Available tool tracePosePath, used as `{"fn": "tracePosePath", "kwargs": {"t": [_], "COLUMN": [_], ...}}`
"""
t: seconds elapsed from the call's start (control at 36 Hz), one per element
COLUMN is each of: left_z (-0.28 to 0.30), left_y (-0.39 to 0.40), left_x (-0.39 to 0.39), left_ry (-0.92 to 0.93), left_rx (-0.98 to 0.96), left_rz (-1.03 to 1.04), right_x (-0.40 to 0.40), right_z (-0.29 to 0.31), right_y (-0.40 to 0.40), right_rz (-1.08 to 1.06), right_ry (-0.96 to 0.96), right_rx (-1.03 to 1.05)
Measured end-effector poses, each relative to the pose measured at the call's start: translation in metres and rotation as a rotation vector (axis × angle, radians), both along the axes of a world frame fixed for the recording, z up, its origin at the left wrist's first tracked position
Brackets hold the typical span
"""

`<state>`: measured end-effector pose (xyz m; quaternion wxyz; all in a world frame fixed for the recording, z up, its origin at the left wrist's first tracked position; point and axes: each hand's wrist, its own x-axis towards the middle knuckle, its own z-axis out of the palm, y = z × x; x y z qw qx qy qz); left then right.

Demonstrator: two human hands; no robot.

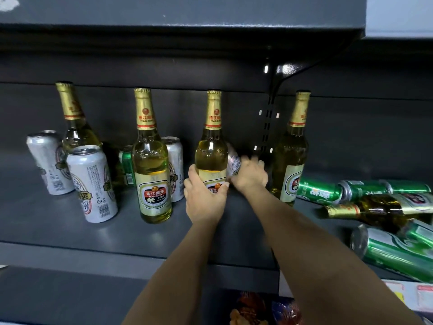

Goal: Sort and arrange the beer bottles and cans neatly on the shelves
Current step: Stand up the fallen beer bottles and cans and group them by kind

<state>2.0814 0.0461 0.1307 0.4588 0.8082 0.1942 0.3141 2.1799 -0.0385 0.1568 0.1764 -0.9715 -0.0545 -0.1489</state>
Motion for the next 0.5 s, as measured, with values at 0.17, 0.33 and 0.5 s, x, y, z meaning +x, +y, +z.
{"fn": "tracePosePath", "kwargs": {"t": [0.17,0.33,0.5], "left_z": [0.002,0.003,0.003], "left_y": [0.000,0.002,0.001], "left_x": [0.001,0.004,0.005], "left_ry": [0.005,-0.009,-0.022], "left_rx": [-0.005,-0.028,-0.038], "left_rz": [-0.005,-0.021,-0.029], "right_x": [0.007,0.011,-0.004], "right_z": [0.000,-0.006,-0.011], "right_y": [-0.003,-0.004,-0.012], "right_rz": [0.035,0.042,0.009], "right_ry": [0.123,0.164,0.165], "right_rx": [0.431,0.541,0.431]}}
